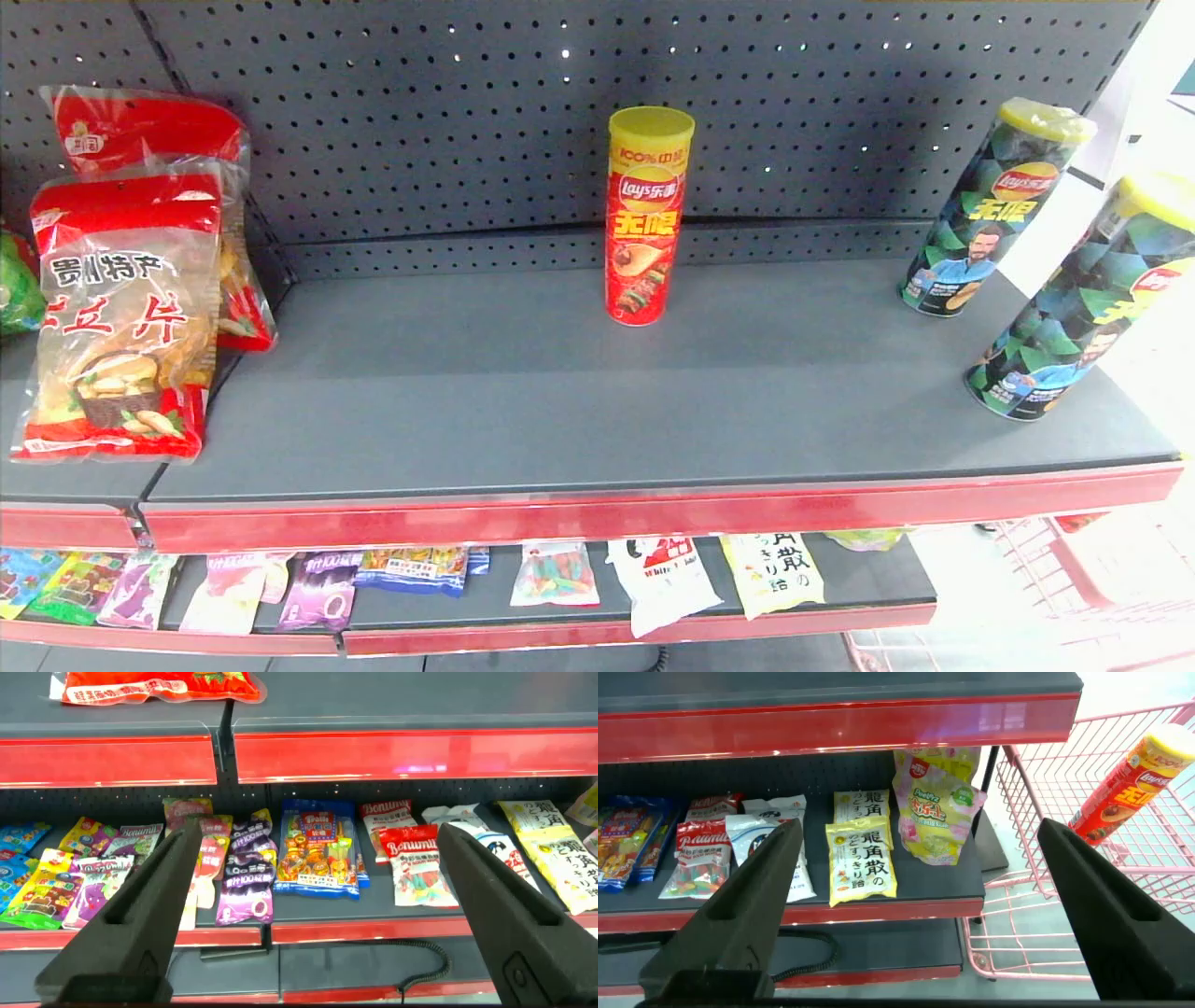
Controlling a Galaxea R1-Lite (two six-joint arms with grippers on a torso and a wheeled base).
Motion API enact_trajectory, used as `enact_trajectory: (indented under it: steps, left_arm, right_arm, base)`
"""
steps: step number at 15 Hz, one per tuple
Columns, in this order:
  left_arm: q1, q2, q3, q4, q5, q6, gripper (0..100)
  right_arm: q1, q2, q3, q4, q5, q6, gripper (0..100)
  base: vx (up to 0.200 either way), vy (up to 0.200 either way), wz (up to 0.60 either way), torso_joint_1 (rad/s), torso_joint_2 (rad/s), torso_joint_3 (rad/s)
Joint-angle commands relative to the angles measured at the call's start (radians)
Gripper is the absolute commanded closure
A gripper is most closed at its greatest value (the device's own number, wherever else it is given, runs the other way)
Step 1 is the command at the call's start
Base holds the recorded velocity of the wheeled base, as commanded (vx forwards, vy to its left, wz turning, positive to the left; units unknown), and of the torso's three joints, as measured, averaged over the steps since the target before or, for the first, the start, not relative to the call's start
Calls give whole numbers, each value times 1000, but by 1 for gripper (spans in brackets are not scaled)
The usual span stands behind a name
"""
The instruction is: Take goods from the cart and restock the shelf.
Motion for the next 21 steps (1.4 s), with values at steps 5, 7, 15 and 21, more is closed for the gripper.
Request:
enact_trajectory:
  steps: [5,7,15,21]
  left_arm:
    - [0,2,0,0,-1,0,0]
    - [0,2,0,0,-1,0,0]
    - [0,2,0,0,-1,0,0]
    - [0,2,0,0,-1,0,0]
  right_arm:
    - [0,0,0,0,0,1,0]
    - [0,0,0,0,0,0,0]
    - [0,0,0,1,0,0,0]
    - [0,0,0,0,0,0,0]
  base:
    - [0,-120,0,2,0,1]
    - [0,-200,0,-5,5,5]
    - [0,-200,0,7,2,2]
    - [0,-200,0,1,-2,3]
